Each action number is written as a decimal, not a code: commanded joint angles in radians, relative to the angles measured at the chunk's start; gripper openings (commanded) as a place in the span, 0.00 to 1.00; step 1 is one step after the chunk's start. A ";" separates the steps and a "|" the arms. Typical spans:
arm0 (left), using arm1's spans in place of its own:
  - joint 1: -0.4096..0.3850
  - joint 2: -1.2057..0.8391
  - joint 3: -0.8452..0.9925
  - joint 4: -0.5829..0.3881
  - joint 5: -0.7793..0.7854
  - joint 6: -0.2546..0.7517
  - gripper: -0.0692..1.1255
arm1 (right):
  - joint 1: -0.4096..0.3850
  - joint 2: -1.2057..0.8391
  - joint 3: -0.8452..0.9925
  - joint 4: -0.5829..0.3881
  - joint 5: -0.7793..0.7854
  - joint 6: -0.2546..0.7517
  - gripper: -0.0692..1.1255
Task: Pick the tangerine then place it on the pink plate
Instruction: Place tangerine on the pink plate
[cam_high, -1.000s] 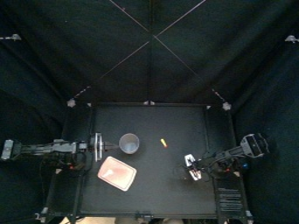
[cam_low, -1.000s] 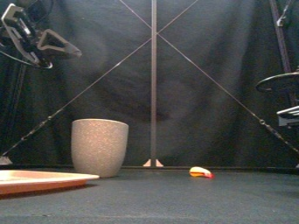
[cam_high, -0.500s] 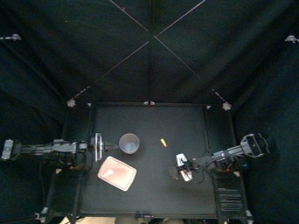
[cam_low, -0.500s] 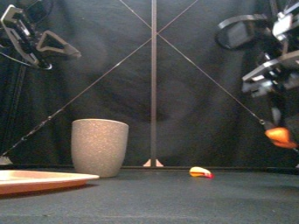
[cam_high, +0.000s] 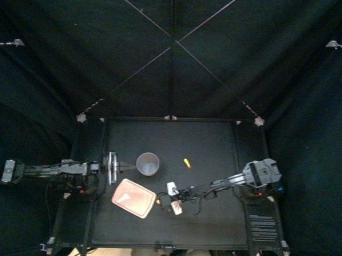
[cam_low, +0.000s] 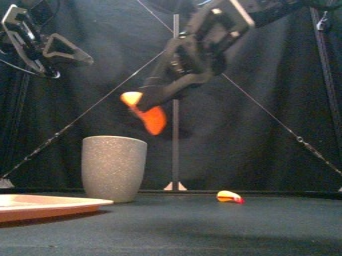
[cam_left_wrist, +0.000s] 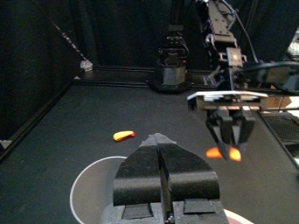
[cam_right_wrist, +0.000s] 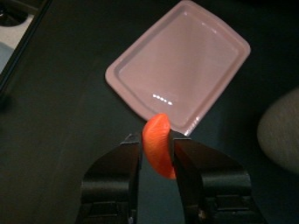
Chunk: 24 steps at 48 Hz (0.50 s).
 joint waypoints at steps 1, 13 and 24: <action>0.003 0.003 -0.008 -0.006 -0.006 -0.003 0.11 | -0.011 0.087 -0.152 -0.009 -0.035 -0.002 0.56; 0.008 0.003 0.026 -0.020 -0.008 -0.002 0.11 | -0.044 0.262 -0.374 -0.012 -0.034 0.014 0.56; 0.014 0.003 0.038 -0.018 -0.035 0.002 0.11 | -0.083 0.322 -0.454 0.058 -0.035 0.014 0.56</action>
